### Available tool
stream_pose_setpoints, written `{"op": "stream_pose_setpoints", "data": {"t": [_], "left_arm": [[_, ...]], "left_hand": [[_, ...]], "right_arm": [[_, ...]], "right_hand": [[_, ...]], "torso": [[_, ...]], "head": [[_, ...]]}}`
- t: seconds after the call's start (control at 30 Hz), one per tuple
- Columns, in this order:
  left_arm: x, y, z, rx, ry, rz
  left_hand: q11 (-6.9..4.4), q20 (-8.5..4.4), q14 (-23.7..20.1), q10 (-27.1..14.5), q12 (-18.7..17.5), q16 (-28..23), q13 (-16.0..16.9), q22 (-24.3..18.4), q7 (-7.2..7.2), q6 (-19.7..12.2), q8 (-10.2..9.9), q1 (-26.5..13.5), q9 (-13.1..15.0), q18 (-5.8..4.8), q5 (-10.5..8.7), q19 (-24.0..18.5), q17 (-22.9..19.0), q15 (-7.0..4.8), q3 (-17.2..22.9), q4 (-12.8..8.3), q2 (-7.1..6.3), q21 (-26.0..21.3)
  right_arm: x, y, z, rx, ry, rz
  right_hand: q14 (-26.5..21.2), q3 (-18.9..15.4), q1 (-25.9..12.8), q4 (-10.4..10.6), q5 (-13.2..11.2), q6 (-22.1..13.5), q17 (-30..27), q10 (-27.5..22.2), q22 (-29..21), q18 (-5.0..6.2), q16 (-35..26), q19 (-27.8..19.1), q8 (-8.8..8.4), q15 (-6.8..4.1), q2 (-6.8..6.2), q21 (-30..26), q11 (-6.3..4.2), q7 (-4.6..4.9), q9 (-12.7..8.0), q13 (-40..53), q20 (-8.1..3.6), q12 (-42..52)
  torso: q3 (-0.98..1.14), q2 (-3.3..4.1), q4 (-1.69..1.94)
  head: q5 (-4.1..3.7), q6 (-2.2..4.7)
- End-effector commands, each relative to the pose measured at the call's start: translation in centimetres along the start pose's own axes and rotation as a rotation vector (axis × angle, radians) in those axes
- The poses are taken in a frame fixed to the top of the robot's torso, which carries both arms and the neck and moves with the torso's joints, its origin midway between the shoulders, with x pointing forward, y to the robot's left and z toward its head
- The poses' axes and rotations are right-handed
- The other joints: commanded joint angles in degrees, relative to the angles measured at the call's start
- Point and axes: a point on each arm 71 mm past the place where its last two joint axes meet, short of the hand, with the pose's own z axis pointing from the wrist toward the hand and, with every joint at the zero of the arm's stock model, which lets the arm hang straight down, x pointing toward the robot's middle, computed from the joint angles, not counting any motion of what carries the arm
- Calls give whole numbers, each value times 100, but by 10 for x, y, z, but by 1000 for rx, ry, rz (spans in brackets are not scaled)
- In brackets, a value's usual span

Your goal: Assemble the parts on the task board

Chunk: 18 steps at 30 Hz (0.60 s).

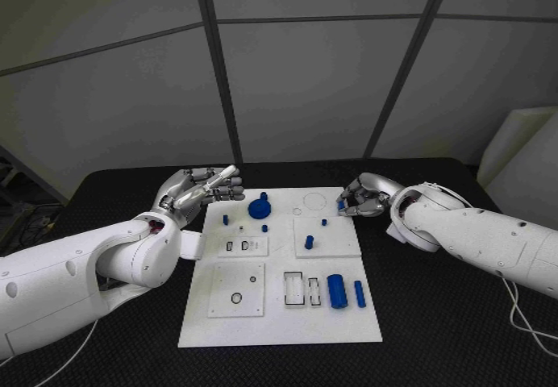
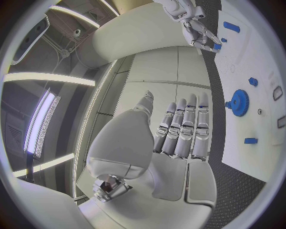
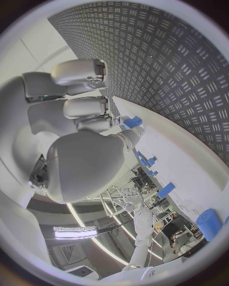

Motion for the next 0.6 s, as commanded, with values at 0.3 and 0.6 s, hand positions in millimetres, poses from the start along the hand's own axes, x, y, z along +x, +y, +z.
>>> {"op": "stream_pose_setpoints", "data": {"t": [0.3, 0.6], "left_arm": [[1, -1, 0, 5, 14, 0], [0, -1, 0, 5, 12, 0]], "left_hand": [[-14, 5, 8, 39, -29, -32, 4, -11, 8, 49, -42, -5, 2, -40, 13, -59, -9, 24, -2, -44, 58, -34], [-14, 5, 8, 39, -29, -32, 4, -11, 8, 49, -42, -5, 2, -40, 13, -59, -9, 24, -2, -44, 58, -34]], "right_arm": [[-2, 2, 0, -13, -19, -2], [-6, 5, -1, -28, -84, -1]], "right_hand": [[382, 202, 71, -78, 56, 632, 482, 82, 1509, -43, 57, 605, 226, -145, 327, 18, -147, -182, 150, 625, -125, 101], [390, 317, 175, -222, 80, 788, 524, 98, 1509, -43, 75, 605, 246, -217, 485, 18, -221, -261, 230, 644, -203, 120]], "torso": [[3, 0, -2], [3, -5, 2]], "head": [[-9, -15], [8, -23]]}}
